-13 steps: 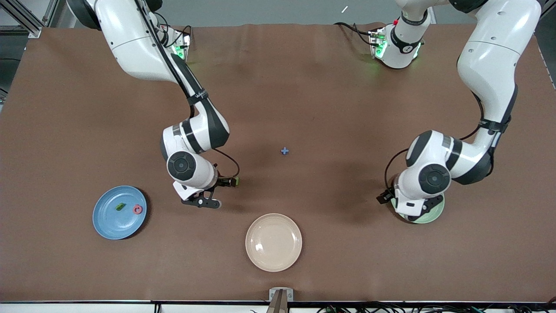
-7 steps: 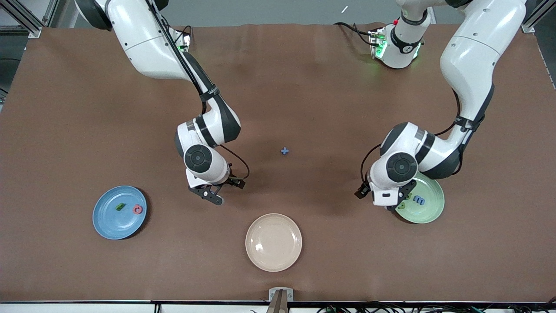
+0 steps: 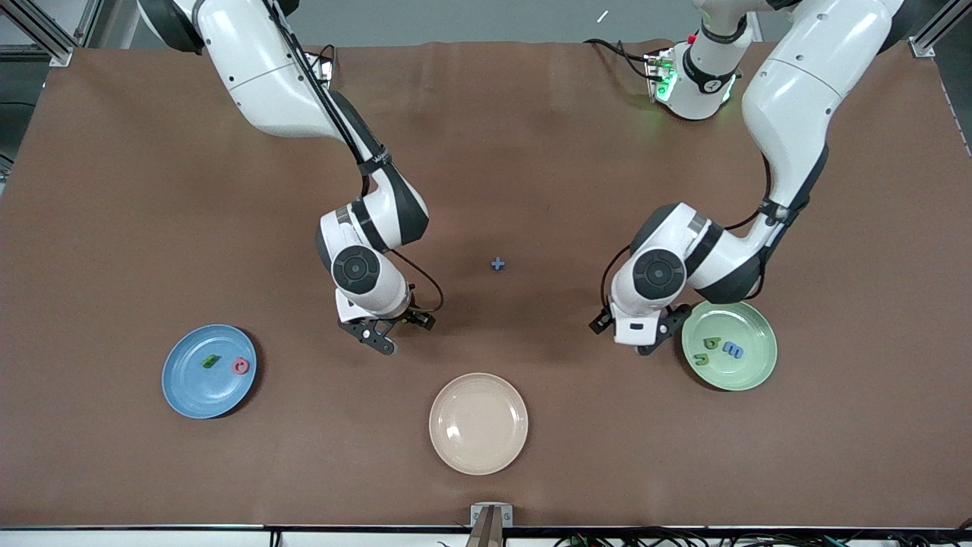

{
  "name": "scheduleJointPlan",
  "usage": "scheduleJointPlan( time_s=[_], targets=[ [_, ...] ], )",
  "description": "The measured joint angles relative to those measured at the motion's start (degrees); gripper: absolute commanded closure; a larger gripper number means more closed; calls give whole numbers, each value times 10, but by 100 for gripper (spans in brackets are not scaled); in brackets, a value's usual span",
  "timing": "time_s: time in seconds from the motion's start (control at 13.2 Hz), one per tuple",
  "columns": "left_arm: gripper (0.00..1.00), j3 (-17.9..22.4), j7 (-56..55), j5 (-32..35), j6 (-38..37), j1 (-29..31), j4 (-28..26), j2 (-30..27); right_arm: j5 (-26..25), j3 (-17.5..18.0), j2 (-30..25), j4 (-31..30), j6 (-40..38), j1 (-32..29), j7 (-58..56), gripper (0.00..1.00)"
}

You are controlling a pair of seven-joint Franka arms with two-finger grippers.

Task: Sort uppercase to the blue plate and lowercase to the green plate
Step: 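Grasp the green N with the right gripper while the left gripper reaches the x, then place the N on the blue plate while the left gripper grasps the x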

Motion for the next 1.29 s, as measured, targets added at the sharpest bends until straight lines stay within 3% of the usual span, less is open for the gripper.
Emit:
scheduleJointPlan(
  time_s=[0.23, 0.83, 1.06, 1.29],
  targets=[
    [4, 0, 0, 6, 24, -20, -3, 3, 2, 0, 5, -33, 58, 23, 39, 15],
    [3, 0, 0, 15, 39, -41, -3, 12, 0, -16, 4, -35, 31, 20, 2, 19],
    [3, 0, 0, 15, 52, -45, -3, 13, -5, -21, 4, -34, 31, 18, -3, 36],
    [3, 1, 0, 15, 55, -45, -4, 17, -13, -23, 2, -33, 31, 18, -6, 61]
  ],
)
